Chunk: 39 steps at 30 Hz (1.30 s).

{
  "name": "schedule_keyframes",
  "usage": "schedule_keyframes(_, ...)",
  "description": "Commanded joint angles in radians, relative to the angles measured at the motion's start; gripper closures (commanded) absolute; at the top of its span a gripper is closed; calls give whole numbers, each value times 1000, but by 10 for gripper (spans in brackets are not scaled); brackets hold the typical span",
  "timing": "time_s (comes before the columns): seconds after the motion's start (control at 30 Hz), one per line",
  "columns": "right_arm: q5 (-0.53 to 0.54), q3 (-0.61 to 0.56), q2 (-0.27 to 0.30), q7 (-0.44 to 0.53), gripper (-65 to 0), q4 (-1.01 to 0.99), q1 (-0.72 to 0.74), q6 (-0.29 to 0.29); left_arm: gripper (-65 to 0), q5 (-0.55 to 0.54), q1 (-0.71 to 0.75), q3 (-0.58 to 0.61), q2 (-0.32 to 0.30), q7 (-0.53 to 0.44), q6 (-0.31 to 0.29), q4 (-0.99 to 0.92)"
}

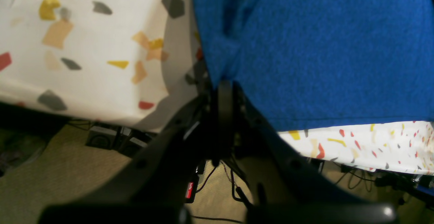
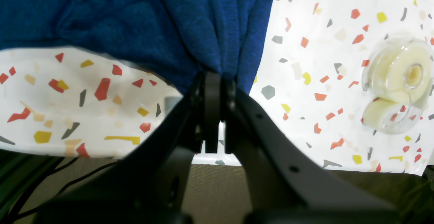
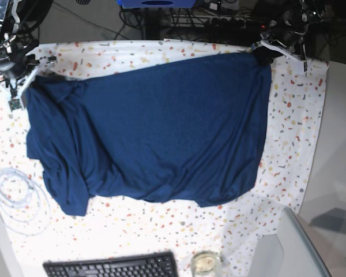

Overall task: Layout the t-shirt on the table in an organized manner, then fold the t-shirt properly
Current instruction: 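Hold the shirt edge with both grippers and tug it taut, then pull the shirt edge with the right gripper away from the left gripper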

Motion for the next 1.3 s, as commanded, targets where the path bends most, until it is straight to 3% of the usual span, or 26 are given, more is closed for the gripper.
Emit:
schedule_keyframes(0.0, -1, 3, 12, 14, 0, 17, 1, -4, 0, -14, 7, -5, -10, 7, -7, 20)
schedule_keyframes(0.13, -1, 0, 12, 12, 0, 22, 1, -4, 0, -14, -4, -16, -18, 118, -7, 83)
schedule_keyframes(0.4, -1, -4, 12, 12, 0, 25, 1, 2, 0, -9, -4, -16, -16, 138, 18, 355)
schedule_keyframes(0.53, 1, -126, 12, 12, 0, 14, -19, 2, 0, -9, -4, -7, -50, 165, 96, 366)
schedule_keyframes(0.77, -1, -270, -43, 12, 0, 14, -29, -1, 0, -9, 7, -30, -78, 162, 101, 315)
schedule_keyframes(1.03, -1, -265, -49, 12, 0, -33, -26, -4, 0, -8, 7, -99, -99, 162, 98, 298)
schedule_keyframes(1.27, -1, -170, -52, 11, 0, -32, -35, -48, 0, -8, 8, -100, -104, 164, 98, 298)
